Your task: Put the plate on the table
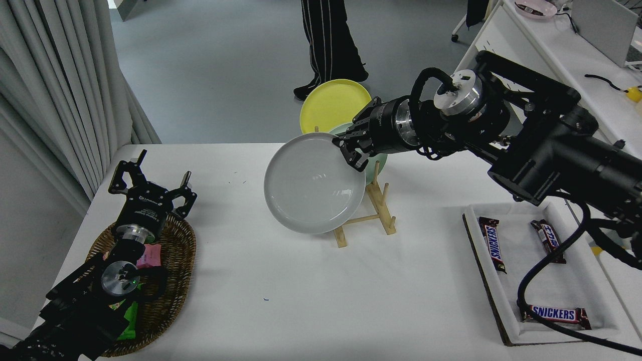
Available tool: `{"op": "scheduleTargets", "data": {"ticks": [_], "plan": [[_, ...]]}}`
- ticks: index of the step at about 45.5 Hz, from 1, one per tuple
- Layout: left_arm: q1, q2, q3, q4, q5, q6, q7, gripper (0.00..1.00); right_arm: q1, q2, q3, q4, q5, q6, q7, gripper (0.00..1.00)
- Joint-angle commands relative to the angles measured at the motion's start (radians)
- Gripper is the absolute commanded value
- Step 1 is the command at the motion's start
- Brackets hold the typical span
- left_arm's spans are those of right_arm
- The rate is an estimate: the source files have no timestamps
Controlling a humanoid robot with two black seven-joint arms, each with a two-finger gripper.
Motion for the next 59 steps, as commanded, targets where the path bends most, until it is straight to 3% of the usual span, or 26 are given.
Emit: {"op": "scheduleTargets", "data": {"ticks": [1, 12, 19, 37, 59], "plan": [[0.0, 0.0, 0.0, 0.0, 0.0, 0.0, -0.001, 1.0, -0.113, 0.027, -0.012, 0.071, -0.044, -0.043, -0.005, 0.0], [0.0, 0.0, 0.0, 0.0, 0.0, 0.0, -0.001, 1.0, -0.256, 0.039, 0.052, 0.066, -0.097, -0.043, -0.037, 0.0], [0.0, 0.0, 0.0, 0.0, 0.0, 0.0, -0.001, 1.0, -0.345, 0.116, 0.141, -0.012, -0.12, -0.043, -0.054, 0.0], [0.0, 0.0, 0.0, 0.0, 0.0, 0.0, -0.001, 1.0, -0.388, 0.183, 0.172, -0.216, -0.128, -0.043, -0.094, 0.0], [0.0, 0.0, 0.0, 0.0, 0.0, 0.0, -0.001, 1.0, -0.423, 0.179, 0.153, -0.233, -0.128, -0.043, -0.133, 0.0]]}}
